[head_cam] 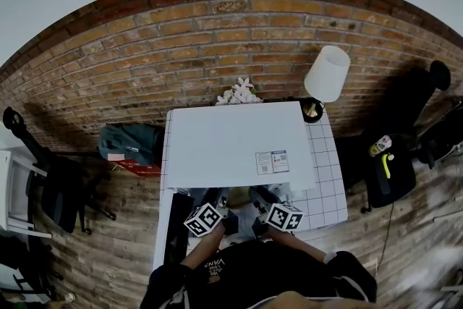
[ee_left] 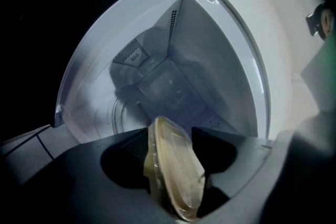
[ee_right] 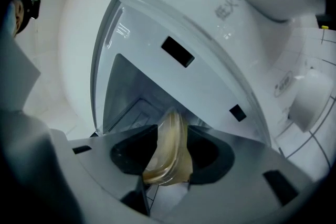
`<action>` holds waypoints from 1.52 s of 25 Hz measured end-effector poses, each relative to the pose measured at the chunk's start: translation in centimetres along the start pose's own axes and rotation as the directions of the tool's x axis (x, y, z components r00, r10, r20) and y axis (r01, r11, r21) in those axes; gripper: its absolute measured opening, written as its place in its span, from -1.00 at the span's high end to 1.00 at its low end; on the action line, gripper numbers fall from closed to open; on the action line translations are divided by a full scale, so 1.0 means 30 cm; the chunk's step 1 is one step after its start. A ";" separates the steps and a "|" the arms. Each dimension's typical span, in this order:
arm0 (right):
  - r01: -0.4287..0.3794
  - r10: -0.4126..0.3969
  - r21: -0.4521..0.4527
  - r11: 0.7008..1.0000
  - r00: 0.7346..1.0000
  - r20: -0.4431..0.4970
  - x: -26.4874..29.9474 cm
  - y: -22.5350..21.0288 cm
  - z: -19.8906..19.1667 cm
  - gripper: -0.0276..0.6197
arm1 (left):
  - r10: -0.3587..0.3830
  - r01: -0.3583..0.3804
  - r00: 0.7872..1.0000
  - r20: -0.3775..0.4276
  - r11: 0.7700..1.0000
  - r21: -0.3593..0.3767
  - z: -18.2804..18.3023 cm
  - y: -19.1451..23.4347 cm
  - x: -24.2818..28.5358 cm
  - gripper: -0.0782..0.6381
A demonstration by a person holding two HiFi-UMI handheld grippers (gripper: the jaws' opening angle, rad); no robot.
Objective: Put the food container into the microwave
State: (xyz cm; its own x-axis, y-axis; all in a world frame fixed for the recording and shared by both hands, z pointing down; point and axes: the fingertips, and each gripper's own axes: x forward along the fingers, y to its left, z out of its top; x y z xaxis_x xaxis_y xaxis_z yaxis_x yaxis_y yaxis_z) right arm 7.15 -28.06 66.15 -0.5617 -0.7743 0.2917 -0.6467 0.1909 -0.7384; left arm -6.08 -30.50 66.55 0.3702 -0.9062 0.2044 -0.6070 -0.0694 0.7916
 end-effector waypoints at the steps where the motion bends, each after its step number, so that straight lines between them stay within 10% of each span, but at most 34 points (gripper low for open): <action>1: 0.000 0.000 -0.001 1.000 1.000 0.002 -0.005 0.002 -0.001 0.45 | 0.002 -0.002 1.000 -0.002 1.000 0.001 -0.001 0.000 -0.006 0.08; 25: 0.078 -0.076 -0.038 0.996 0.996 0.048 -0.146 0.000 -0.087 0.46 | 0.005 0.007 0.997 -0.080 0.988 0.155 -0.073 0.005 -0.206 0.10; 38: 0.101 -0.104 -0.093 0.991 0.994 -0.032 -0.152 -0.003 -0.162 0.82 | 0.025 0.023 0.987 -0.159 0.955 0.297 -0.146 -0.010 -0.299 0.67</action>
State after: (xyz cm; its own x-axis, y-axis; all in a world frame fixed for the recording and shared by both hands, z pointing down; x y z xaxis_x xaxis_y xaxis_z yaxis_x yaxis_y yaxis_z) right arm 7.26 -21.60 67.84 -0.5074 -0.7704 0.3860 -0.7450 0.1671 -0.6458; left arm -6.15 -20.53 67.00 0.4616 -0.8300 0.3131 -0.7796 -0.2112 0.5896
